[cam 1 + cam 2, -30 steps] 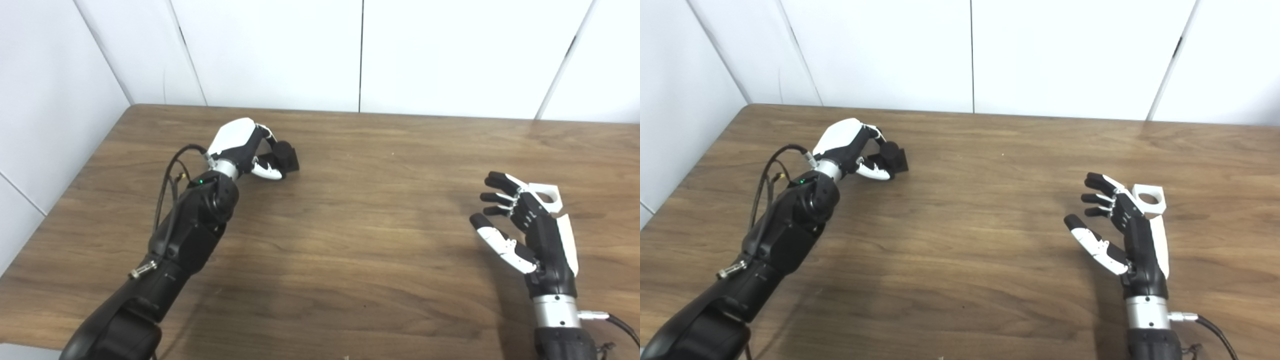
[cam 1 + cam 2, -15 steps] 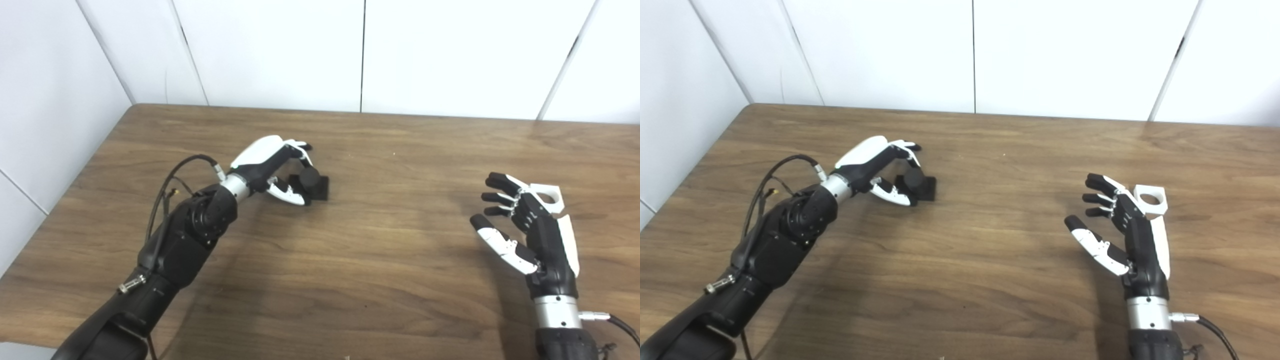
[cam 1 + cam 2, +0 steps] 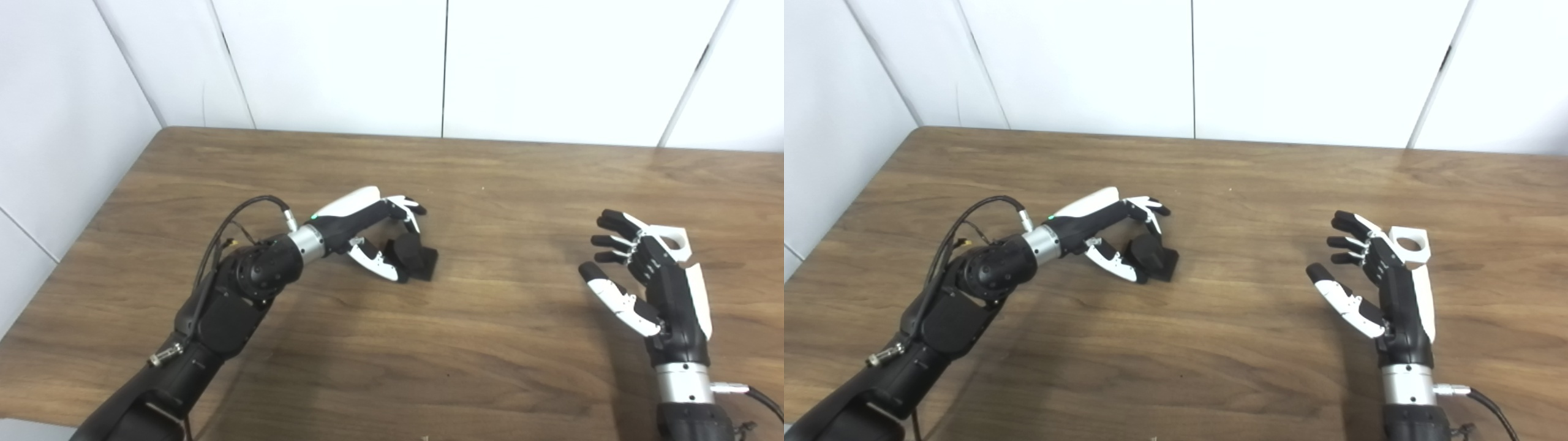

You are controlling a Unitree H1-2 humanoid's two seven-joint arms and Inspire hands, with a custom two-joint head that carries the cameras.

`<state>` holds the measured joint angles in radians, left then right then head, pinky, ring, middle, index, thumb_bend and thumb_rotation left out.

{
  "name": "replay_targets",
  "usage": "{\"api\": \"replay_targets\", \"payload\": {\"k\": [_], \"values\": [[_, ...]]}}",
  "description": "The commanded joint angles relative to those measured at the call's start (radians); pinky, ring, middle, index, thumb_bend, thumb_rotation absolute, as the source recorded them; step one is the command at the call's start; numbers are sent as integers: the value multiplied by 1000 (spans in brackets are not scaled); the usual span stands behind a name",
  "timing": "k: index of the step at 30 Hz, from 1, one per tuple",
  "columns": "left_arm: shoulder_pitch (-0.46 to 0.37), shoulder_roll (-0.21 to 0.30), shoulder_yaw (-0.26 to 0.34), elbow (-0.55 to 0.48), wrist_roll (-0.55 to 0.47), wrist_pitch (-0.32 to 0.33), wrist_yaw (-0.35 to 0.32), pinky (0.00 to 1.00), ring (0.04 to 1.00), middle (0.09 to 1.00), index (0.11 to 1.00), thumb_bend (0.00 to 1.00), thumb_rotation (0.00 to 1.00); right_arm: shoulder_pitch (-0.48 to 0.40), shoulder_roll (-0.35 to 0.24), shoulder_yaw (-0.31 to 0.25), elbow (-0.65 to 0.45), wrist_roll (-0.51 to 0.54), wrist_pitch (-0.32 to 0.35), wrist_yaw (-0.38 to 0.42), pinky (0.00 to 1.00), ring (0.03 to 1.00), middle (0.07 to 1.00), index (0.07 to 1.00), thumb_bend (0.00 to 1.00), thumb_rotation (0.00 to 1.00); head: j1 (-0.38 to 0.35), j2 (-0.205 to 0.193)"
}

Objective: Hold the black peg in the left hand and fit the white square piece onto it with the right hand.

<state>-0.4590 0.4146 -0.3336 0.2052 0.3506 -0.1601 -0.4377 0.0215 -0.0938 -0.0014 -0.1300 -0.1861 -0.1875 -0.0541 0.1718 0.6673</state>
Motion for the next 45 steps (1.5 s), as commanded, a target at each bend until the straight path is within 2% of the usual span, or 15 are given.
{"api": "replay_targets", "payload": {"k": [1,4,9,14,21,27,31,34,40,42,43,44,45], "values": [[-20,-8,-6,-39,-22,-32,-12,860,980,897,490,521,74,34,-3,-5,14,-10,-19,-8,613,706,790,782,545,445,0,1],[-11,-24,-19,-60,-9,-34,-22,862,986,896,491,522,73,36,-2,-5,12,-14,-20,-10,615,710,793,781,551,469,-4,4],[7,-52,-46,-78,7,-51,-27,861,982,894,492,522,74,36,-3,-6,11,-9,-18,-8,612,710,792,782,545,453,-7,6],[24,-79,-81,-55,39,-106,-11,875,976,896,492,521,75,36,-4,-8,8,-14,-12,-7,625,721,793,785,545,462,-8,5],[40,-108,-123,-35,67,-118,-15,908,975,896,491,521,73,35,-3,-11,-6,-30,8,-12,619,709,790,781,551,475,-25,8],[45,-107,-121,-34,70,-125,-11,909,978,901,491,522,72,37,-2,-17,-9,-15,1,-9,617,703,773,777,548,454,-57,16],[47,-96,-115,-40,67,-137,-8,916,973,899,491,522,72,35,0,-19,-15,-22,19,-10,621,702,778,781,554,480,-85,23],[53,-87,-113,-45,74,-143,-7,910,965,894,492,522,71,30,1,-18,-17,-30,21,-13,613,700,784,782,554,485,-132,29],[81,-54,-111,-87,72,-114,-28,922,970,901,492,522,71,20,28,-9,-35,-47,42,-23,603,701,780,778,569,481,-339,34],[88,-42,-103,-88,54,-129,-26,909,962,896,491,522,70,19,40,-3,-38,-51,50,-28,605,701,781,779,563,469,-410,29],[91,-38,-100,-87,49,-135,-24,902,957,892,491,522,69,18,44,-1,-37,-52,52,-30,605,702,781,779,562,463,-410,29],[94,-34,-96,-85,44,-144,-21,898,955,890,491,522,69,17,48,2,-35,-56,53,-33,606,702,781,779,562,460,-449,22],[96,-30,-93,-82,39,-154,-18,890,947,886,491,522,68,15,50,6,-31,-62,52,-35,610,706,780,778,561,452,-455,21]]}}
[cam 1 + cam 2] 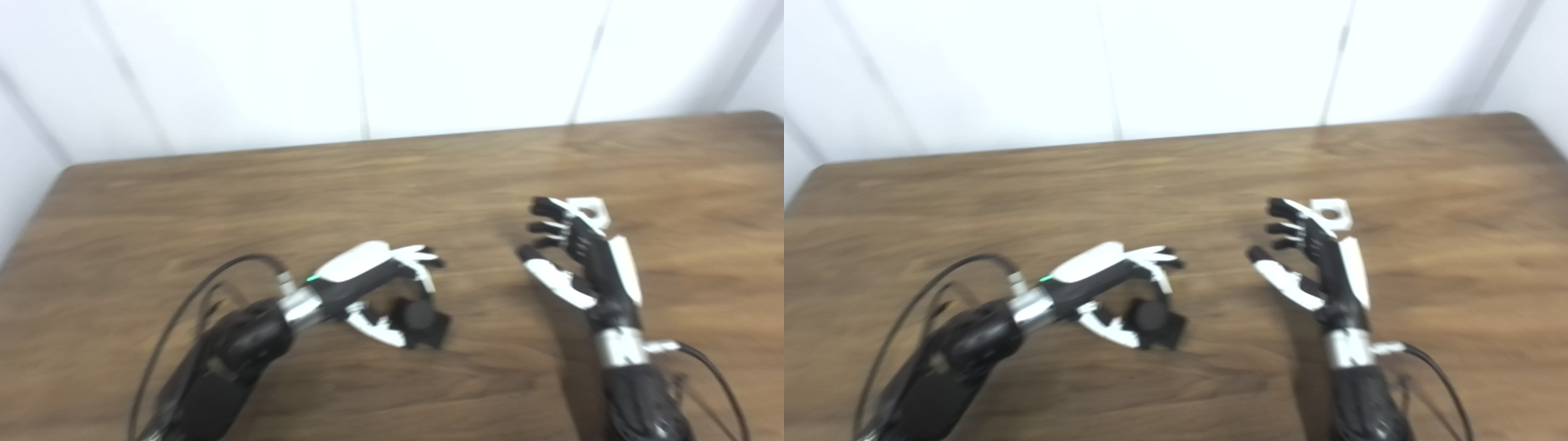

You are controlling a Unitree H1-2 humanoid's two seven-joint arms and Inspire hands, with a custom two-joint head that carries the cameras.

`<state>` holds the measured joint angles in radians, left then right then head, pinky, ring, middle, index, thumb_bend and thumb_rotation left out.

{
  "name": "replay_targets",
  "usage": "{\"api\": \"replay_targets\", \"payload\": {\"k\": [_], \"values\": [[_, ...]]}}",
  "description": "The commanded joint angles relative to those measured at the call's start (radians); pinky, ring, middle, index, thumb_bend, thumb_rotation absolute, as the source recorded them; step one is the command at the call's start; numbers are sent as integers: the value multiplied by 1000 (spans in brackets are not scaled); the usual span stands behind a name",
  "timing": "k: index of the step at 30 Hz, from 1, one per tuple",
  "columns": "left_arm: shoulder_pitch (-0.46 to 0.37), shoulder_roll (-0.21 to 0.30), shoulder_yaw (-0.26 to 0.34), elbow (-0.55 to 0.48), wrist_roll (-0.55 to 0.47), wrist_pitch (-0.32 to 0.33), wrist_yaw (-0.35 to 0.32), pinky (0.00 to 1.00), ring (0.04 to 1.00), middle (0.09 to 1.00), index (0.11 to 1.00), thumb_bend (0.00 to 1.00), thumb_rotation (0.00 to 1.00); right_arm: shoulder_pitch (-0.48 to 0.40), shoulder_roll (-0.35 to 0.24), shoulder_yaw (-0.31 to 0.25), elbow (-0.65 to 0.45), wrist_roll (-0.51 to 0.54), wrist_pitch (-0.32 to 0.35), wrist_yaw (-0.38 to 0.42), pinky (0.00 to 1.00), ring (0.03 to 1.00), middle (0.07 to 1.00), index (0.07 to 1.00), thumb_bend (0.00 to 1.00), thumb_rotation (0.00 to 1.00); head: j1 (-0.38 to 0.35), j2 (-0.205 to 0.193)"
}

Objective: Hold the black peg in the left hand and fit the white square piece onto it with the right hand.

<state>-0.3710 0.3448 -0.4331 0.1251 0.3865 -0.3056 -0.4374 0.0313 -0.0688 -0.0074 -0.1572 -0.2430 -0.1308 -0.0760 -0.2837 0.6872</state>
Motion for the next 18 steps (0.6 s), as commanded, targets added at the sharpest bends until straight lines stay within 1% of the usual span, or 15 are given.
{"api": "replay_targets", "payload": {"k": [1,2,3,4,6,8,11,14,18], "values": [[10,43,9,1,0,-20,-15,883,943,884,491,522,68,4,28,15,-1,-12,-6,-15,611,707,778,777,561,447,-15,-3],[13,47,12,5,-1,-32,-11,874,938,882,491,522,67,3,33,18,0,-23,-1,-19,610,706,777,776,564,444,-42,-6],[15,50,14,7,-3,-41,-9,859,933,881,491,522,66,1,37,21,0,-32,4,-21,613,707,775,776,574,451,-42,-6],[17,54,17,9,-6,-48,-10,845,930,879,491,522,65,0,42,25,-1,-37,8,-22,622,713,780,779,577,446,-71,-11],[23,62,21,8,-16,-53,-15,846,931,877,491,522,63,-5,53,32,1,-41,8,-25,629,717,780,778,574,422,-110,-19],[28,68,25,6,-25,-55,-21,851,934,877,491,522,62,-8,62,37,4,-43,6,-28,643,723,779,776,571,401,-127,-23],[35,72,29,8,-36,-61,-24,850,935,875,491,522,59,-16,68,43,15,-50,-1,-34,669,737,787,780,571,387,-140,-25],[39,73,33,23,-48,-80,-21,839,929,871,490,522,58,-22,66,45,21,-63,-5,-38,669,742,792,784,572,395,-140,-26],[37,74,37,29,-56,-89,-19,823,924,870,490,522,57,-33,57,35,6,-56,22,-31,662,748,802,789,580,403,-132,-26]]}}
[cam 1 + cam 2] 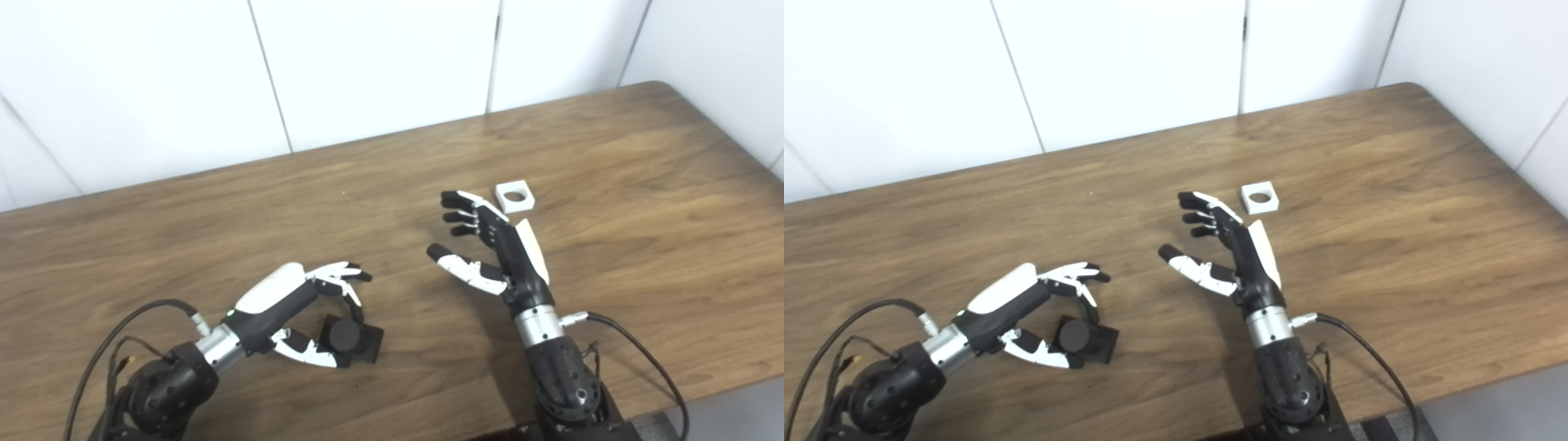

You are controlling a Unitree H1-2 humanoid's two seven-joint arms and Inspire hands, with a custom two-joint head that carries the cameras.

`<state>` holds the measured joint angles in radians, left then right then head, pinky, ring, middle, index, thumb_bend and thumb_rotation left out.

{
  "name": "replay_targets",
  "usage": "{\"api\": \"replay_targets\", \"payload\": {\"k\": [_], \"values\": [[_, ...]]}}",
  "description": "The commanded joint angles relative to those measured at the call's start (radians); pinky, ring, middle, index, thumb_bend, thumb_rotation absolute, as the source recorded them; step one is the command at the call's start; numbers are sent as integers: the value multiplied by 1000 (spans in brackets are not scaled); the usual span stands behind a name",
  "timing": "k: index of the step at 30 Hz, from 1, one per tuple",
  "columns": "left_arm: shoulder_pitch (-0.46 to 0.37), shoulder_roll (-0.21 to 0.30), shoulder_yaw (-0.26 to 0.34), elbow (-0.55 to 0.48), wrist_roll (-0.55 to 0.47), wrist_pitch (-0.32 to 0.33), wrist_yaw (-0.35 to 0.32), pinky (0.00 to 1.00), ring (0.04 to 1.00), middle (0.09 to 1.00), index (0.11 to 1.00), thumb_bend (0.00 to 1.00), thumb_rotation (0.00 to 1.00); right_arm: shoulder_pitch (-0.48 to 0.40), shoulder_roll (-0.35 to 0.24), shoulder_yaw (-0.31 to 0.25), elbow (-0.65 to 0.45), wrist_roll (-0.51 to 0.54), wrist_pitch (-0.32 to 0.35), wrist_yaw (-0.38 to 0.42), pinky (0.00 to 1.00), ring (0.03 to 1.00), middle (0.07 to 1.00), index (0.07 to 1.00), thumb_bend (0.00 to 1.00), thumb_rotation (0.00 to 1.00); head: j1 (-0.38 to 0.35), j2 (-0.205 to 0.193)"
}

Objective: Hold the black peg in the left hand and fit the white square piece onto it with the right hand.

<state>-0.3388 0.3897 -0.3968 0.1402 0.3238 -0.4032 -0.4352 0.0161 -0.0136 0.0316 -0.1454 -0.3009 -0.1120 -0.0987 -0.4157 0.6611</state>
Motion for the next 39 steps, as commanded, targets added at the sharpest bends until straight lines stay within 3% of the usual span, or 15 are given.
{"api": "replay_targets", "payload": {"k": [1,9,12,18,22,23,27,34,39], "values": [[5,29,2,14,6,8,-22,821,924,870,490,522,58,-24,-4,-10,-11,6,13,-5,653,745,804,792,581,401,0,0],[10,30,-1,3,17,17,-28,833,921,867,490,522,60,-119,-115,-79,-17,-1,35,4,690,763,812,797,606,394,1,-6],[15,28,0,8,18,8,-22,805,917,864,490,522,59,-157,-173,-106,-27,-13,80,16,701,756,813,795,615,389,7,-6],[23,29,1,-5,20,20,-24,803,917,867,490,522,58,-201,-291,-121,-85,-38,195,83,618,752,824,803,624,359,9,-9],[22,26,3,8,16,11,-19,804,916,867,490,522,57,-237,-369,-118,-116,-83,280,138,600,759,834,803,634,363,2,-13],[23,25,2,8,18,13,-19,804,916,866,490,522,57,-254,-399,-117,-130,-98,314,162,588,755,829,791,649,303,1,-13],[23,24,-1,6,22,20,-23,807,921,870,491,522,58,-314,-496,-106,-151,-136,395,239,579,748,822,786,654,285,1,-13],[23,26,-3,5,28,27,-26,829,928,871,491,522,57,-412,-612,-82,-70,-178,416,308,650,805,845,791,676,290,5,-15],[21,35,-9,-6,75,28,-19,848,920,867,491,522,58,-473,-654,-51,-2,-186,411,351,689,856,875,805,670,289,7,-17]]}}
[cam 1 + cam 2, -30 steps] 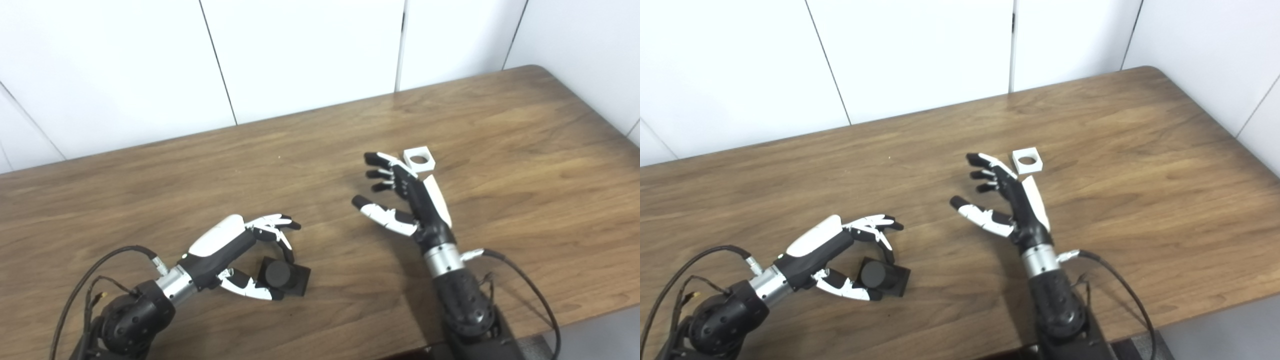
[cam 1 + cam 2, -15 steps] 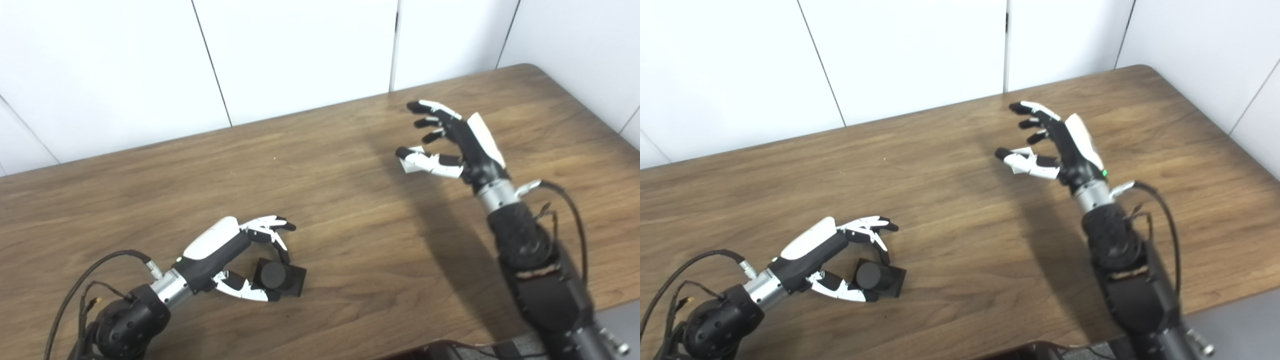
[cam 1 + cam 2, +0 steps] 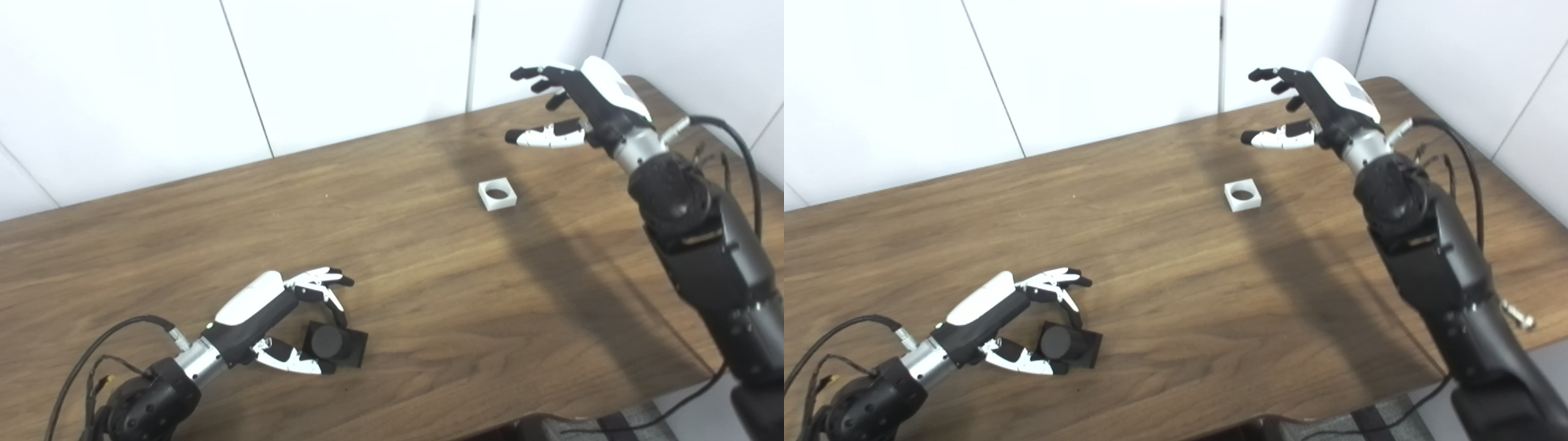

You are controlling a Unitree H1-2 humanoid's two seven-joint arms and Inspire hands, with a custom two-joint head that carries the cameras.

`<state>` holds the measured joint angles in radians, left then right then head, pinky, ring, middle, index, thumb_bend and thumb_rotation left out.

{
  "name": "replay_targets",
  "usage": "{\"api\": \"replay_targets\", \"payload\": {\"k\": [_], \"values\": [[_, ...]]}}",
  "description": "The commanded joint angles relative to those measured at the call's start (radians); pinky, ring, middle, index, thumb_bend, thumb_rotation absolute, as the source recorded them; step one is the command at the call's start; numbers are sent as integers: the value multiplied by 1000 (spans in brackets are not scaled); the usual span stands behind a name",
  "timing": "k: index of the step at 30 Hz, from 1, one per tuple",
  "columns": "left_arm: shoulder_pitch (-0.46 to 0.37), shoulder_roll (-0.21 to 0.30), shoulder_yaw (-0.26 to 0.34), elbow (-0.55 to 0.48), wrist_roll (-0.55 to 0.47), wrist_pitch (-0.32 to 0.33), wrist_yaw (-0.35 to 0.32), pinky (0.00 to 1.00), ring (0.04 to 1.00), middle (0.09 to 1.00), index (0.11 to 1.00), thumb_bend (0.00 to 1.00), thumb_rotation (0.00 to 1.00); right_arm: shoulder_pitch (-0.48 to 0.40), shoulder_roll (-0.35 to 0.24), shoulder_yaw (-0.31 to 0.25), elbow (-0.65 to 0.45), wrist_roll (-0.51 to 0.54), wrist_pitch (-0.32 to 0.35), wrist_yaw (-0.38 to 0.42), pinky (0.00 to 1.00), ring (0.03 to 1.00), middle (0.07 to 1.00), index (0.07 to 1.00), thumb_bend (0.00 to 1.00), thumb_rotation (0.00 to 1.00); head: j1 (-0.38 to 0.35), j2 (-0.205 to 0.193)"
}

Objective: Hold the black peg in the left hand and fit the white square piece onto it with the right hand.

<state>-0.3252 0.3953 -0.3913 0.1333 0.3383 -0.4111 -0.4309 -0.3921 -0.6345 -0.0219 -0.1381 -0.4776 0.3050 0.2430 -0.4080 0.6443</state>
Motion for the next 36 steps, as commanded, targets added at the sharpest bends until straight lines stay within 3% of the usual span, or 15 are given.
{"api": "replay_targets", "payload": {"k": [1,8,15,28,36], "values": [[7,31,-16,1,74,35,-20,853,918,866,491,522,59,-74,-36,11,-3,-14,0,18,691,862,882,809,665,291,2,-3],[4,32,-25,-12,126,71,-29,876,924,874,495,522,59,-125,-58,58,36,-25,-14,74,692,890,912,831,671,293,6,-4],[5,35,-30,-19,146,77,-18,887,920,872,494,522,58,-167,-98,108,92,-28,-43,134,672,854,880,811,674,250,13,1],[10,41,-40,-12,197,78,7,890,921,873,491,523,57,-179,-104,126,144,-21,-81,140,641,838,875,807,672,241,16,1],[6,44,-42,-9,192,78,14,880,915,869,491,523,58,-201,-137,166,153,-21,-108,211,671,868,903,819,670,313,16,-1]]}}
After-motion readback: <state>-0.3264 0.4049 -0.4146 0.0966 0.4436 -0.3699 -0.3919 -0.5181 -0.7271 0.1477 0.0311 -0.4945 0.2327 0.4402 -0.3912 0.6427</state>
